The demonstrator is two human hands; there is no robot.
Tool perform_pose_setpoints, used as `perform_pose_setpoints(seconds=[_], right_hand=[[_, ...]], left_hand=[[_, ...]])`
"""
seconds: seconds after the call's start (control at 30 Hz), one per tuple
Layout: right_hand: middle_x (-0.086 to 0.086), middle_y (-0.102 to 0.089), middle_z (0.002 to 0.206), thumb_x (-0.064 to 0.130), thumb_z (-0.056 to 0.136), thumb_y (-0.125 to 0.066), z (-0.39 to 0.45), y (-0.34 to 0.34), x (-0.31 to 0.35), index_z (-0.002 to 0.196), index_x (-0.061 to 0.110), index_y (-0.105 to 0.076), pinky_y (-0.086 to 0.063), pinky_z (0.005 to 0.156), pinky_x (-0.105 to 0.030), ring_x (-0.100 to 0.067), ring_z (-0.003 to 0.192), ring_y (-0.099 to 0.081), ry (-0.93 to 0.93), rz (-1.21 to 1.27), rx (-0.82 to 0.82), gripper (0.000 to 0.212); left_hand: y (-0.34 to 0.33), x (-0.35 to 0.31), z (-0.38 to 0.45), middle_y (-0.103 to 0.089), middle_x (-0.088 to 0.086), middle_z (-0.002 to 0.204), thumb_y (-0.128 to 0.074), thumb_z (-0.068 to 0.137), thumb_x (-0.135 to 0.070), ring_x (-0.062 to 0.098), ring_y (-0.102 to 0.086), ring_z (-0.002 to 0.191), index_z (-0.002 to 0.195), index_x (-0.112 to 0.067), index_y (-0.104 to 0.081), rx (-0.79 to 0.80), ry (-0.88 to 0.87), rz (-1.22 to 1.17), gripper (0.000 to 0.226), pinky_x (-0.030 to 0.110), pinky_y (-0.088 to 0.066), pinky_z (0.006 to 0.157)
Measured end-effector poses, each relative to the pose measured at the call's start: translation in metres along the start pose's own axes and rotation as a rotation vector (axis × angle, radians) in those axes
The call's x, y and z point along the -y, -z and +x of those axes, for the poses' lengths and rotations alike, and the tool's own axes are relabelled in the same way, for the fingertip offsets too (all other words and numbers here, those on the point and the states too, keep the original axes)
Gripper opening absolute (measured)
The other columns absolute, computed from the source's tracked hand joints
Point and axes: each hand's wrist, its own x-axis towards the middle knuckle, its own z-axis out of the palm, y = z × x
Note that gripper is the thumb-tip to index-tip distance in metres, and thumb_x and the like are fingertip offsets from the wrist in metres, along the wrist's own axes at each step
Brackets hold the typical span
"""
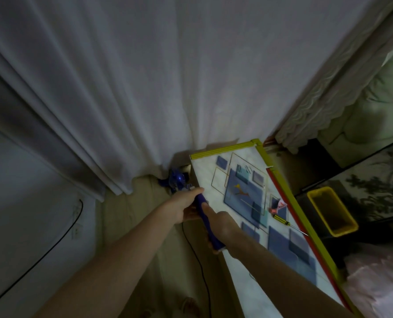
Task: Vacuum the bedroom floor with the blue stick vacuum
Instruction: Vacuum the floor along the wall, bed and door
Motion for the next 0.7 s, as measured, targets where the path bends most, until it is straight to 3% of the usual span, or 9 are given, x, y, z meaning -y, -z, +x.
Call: perform_pose_setpoints(seconds=[0.17,0.27,0.37,0.47,0.57,0.63,0.7], right_hand=[[-0.010,-0.056,0.064,0.050,0.101,-0.037,-0.039,0.014,-0.004,0.087,0.003,-0.050,-0.040,0.034,-0.019,-0.012,0.034,-0.052,0.008,0.036,0.030,0.052],[-0.010,-0.057,0.066,0.052,0.100,-0.038,-0.043,0.009,-0.010,0.085,0.003,-0.051,-0.044,0.039,-0.022,-0.014,0.039,-0.053,-0.003,0.036,0.001,0.052],[-0.008,-0.057,0.068,0.055,0.098,-0.038,-0.031,-0.002,-0.021,0.078,0.009,-0.050,-0.047,0.057,-0.029,-0.018,0.052,-0.053,0.000,0.013,-0.036,0.051],[-0.006,-0.055,0.061,0.054,0.099,-0.036,-0.013,-0.015,-0.025,0.080,0.008,-0.051,-0.047,0.047,-0.026,-0.015,0.041,-0.052,-0.015,0.040,-0.041,0.052],[-0.006,-0.054,0.056,0.051,0.101,-0.035,-0.001,-0.022,-0.011,0.081,0.006,-0.049,-0.041,0.035,-0.019,-0.009,0.029,-0.049,-0.010,0.061,-0.048,0.051],[-0.006,-0.055,0.058,0.052,0.101,-0.033,0.006,-0.018,0.000,0.081,0.005,-0.050,-0.043,0.037,-0.019,-0.010,0.031,-0.050,0.006,0.050,-0.042,0.053],[-0.006,-0.055,0.063,0.054,0.100,-0.033,0.011,-0.012,0.006,0.077,0.008,-0.050,-0.048,0.048,-0.026,-0.014,0.043,-0.053,0.022,0.011,-0.055,0.055]], left_hand=[[-0.003,0.009,-0.018,-0.069,0.015,0.096,-0.068,0.089,-0.025,0.025,-0.068,0.082,0.116,-0.001,-0.061,0.075,0.023,0.000,0.037,0.031,-0.057,0.053],[-0.006,0.014,-0.022,-0.068,0.016,0.099,-0.067,0.090,-0.025,0.025,-0.068,0.082,0.117,-0.002,-0.059,0.101,0.040,0.016,0.037,0.033,-0.059,0.056],[-0.006,0.020,-0.016,-0.068,0.018,0.108,-0.067,0.090,-0.027,0.029,-0.069,0.093,0.118,-0.004,-0.057,0.069,0.028,0.036,0.038,0.037,-0.060,0.069],[-0.003,0.026,-0.003,-0.069,0.018,0.107,-0.068,0.088,-0.027,0.032,-0.068,0.098,0.109,-0.005,-0.060,-0.001,0.005,0.034,0.031,0.045,-0.056,0.086],[-0.001,0.021,0.014,-0.069,0.014,0.095,-0.068,0.087,-0.029,0.029,-0.066,0.090,0.106,-0.005,-0.062,-0.061,-0.027,-0.008,0.031,0.043,-0.054,0.091],[-0.001,0.012,0.022,-0.068,0.011,0.087,-0.068,0.087,-0.030,0.026,-0.065,0.084,0.101,-0.007,-0.062,-0.067,-0.057,-0.042,0.027,0.041,-0.054,0.090],[0.000,0.006,0.024,-0.068,0.010,0.085,-0.068,0.087,-0.031,0.025,-0.065,0.085,0.100,-0.008,-0.062,-0.044,-0.052,-0.063,0.027,0.039,-0.055,0.083]])
